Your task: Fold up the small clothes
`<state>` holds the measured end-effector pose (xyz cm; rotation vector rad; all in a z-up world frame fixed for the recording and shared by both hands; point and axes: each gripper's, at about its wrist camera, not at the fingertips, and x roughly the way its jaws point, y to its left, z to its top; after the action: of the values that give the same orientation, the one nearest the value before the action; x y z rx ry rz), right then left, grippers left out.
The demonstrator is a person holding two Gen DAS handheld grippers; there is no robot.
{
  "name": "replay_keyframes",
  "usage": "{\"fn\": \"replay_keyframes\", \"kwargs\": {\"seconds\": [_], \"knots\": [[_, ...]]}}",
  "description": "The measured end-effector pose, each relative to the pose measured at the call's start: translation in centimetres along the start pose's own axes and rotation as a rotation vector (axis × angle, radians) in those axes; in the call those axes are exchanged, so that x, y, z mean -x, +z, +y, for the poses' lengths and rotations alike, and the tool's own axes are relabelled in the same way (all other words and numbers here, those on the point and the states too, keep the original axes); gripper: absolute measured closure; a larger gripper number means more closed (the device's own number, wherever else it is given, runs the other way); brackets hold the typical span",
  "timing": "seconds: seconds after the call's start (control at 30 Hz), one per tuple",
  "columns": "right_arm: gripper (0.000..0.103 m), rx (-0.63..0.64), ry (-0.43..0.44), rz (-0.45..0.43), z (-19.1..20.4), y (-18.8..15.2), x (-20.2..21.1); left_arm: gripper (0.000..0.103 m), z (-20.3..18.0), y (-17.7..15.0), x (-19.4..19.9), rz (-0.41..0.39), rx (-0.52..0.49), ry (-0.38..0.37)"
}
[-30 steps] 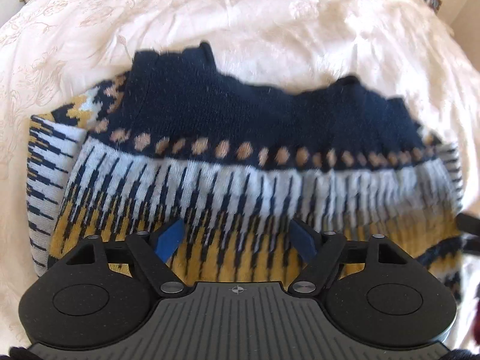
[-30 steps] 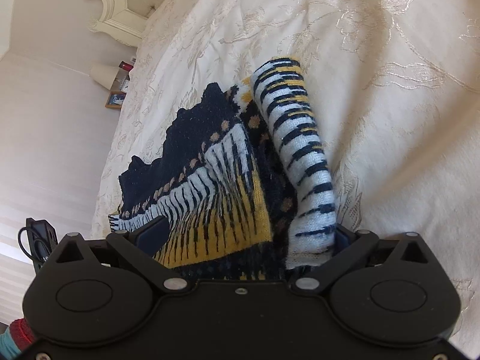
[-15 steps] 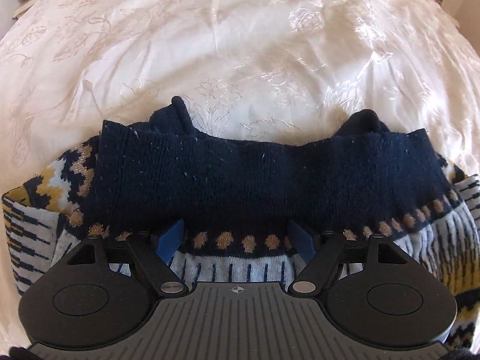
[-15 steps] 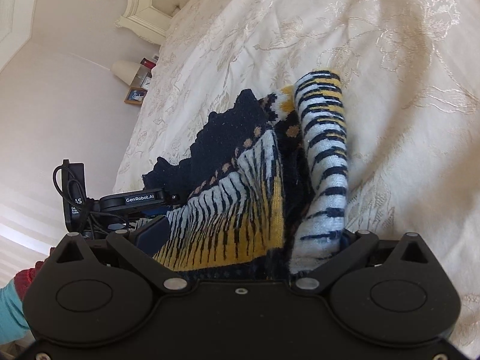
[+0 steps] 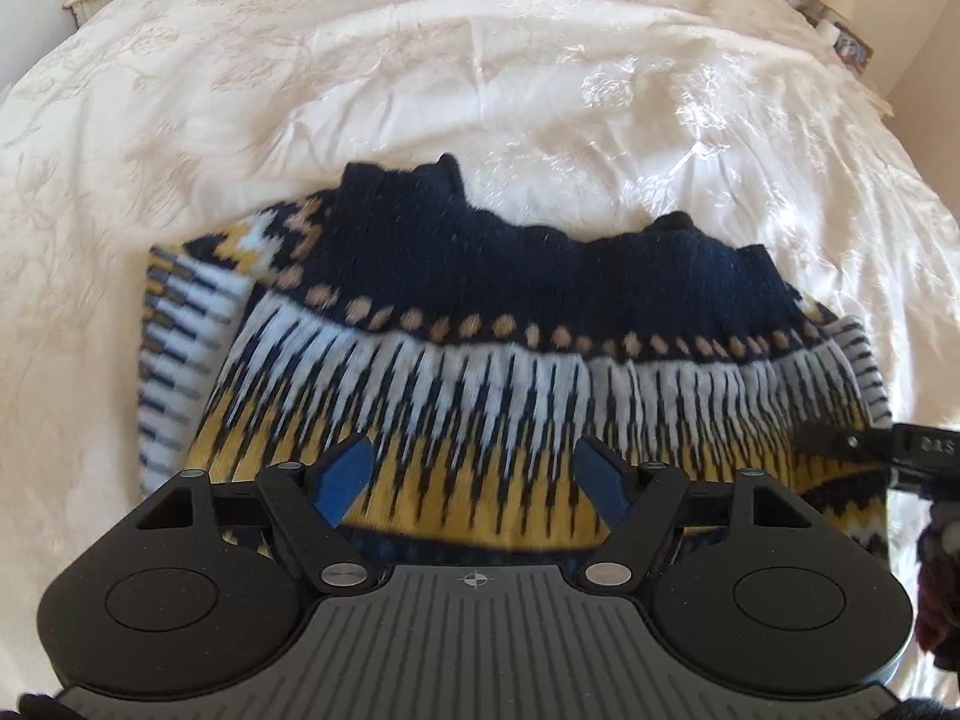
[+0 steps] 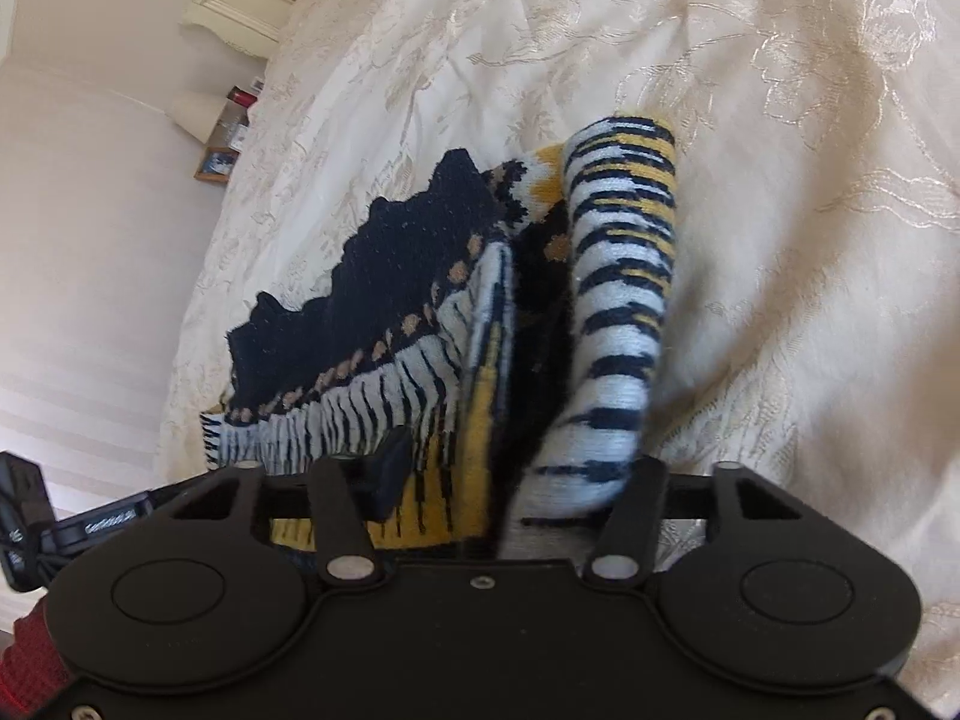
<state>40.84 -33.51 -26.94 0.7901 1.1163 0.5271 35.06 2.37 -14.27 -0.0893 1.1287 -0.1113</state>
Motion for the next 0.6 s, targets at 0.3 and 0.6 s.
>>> {"fn": "replay_keyframes", "kwargs": {"seconds": [0.3,0.6], "knots": [[0.068,0.146,-0.167,-0.026,8.1,0.1,2.2,0.031,5.2,-7.0,4.2,0.035,0.1,-0.027],[0.068,0.319,-0.123,0.0,21.2,-0.5,-1.0,0.031,10.4,-10.8,6.6,0.036,0.145,-0.05]]}}
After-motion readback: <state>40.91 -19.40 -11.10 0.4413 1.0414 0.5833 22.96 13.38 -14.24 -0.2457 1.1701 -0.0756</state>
